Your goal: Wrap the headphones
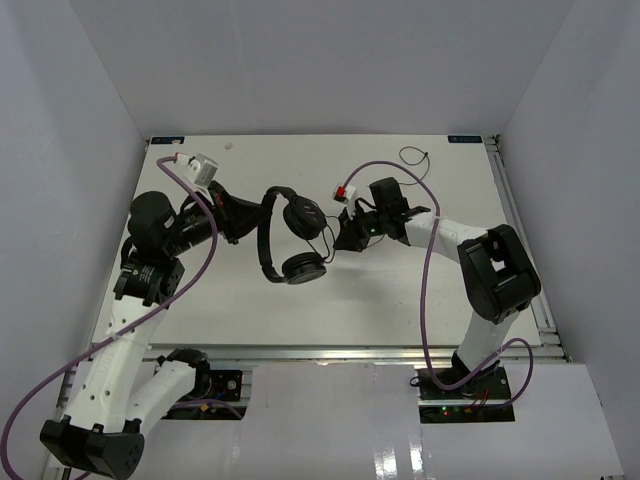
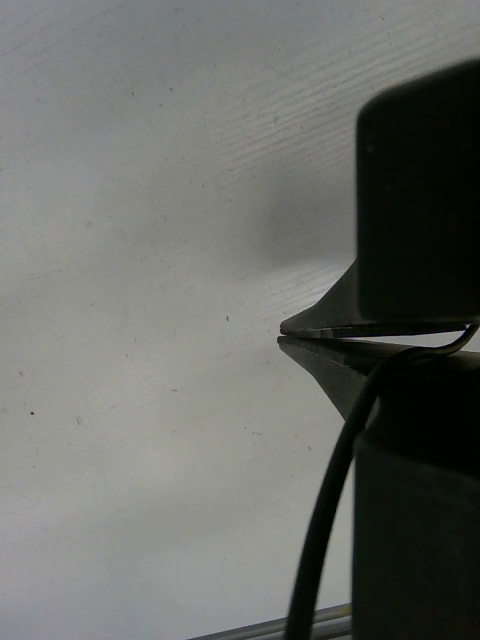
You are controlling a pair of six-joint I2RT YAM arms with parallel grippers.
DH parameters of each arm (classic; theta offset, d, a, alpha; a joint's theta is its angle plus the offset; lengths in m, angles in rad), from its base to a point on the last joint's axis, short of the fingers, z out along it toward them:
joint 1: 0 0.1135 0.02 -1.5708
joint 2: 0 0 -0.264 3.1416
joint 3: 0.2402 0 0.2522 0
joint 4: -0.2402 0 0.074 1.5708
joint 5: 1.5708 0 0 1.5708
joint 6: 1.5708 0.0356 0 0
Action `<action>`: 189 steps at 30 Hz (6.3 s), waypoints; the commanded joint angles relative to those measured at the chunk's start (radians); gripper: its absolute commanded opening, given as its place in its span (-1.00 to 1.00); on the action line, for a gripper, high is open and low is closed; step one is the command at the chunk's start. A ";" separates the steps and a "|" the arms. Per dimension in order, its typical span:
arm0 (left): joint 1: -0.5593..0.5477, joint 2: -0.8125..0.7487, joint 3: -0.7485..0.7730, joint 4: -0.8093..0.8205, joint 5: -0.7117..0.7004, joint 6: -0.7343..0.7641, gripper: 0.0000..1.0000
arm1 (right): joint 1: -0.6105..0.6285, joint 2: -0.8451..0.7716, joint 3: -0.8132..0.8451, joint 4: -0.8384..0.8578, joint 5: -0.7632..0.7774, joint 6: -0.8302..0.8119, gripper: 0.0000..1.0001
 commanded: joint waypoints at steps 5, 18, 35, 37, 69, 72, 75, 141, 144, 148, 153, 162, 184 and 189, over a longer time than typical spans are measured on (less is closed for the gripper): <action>0.000 -0.005 -0.004 0.185 0.023 -0.135 -1.00 | -0.008 -0.036 -0.020 -0.041 0.009 -0.023 -0.85; 0.000 0.007 0.005 0.290 0.056 -0.200 -1.00 | -0.046 0.022 -0.019 -0.075 0.045 -0.020 -0.85; 0.001 0.005 0.138 0.123 -0.074 -0.131 -1.00 | -0.096 0.017 -0.060 -0.086 0.036 -0.024 -0.85; 0.001 0.013 0.167 0.093 -0.116 -0.116 -1.00 | -0.097 0.007 -0.075 -0.087 0.034 -0.033 -0.85; 0.122 0.289 0.254 0.168 -0.641 -0.097 -1.00 | 0.186 -0.442 -0.109 -0.249 0.425 -0.448 -0.85; 0.135 0.315 0.258 0.163 -0.705 -0.049 -1.00 | 0.213 -0.507 -0.093 -0.241 0.521 -0.503 -0.85; 0.141 0.354 0.247 0.168 -0.753 0.009 -1.00 | 0.250 -0.570 -0.062 -0.229 0.623 -0.594 -0.85; -0.163 0.148 0.034 -0.120 -0.287 0.342 -1.00 | -0.038 -0.175 0.411 -0.061 0.510 -0.420 -0.85; -0.163 0.152 0.075 -0.144 -0.289 0.352 -1.00 | -0.064 -0.171 0.410 -0.090 0.416 -0.418 -0.85; -0.163 0.179 0.138 -0.212 -0.354 0.431 -1.00 | -0.105 -0.178 0.439 -0.119 0.248 -0.415 -0.85; -0.163 0.204 0.161 -0.255 -0.395 0.502 -1.00 | -0.121 -0.174 0.534 -0.165 0.131 -0.396 -0.85; -0.163 0.195 0.166 -0.267 -0.398 0.541 -1.00 | -0.122 -0.119 0.592 -0.203 0.243 -0.440 -0.85; -0.184 0.150 0.307 -0.293 -0.339 0.485 -1.00 | -0.126 0.008 0.544 -0.192 0.204 -0.371 -0.79; -0.184 0.160 0.363 -0.239 -0.293 0.401 -1.00 | -0.125 -0.001 0.453 -0.111 -0.028 -0.221 -0.75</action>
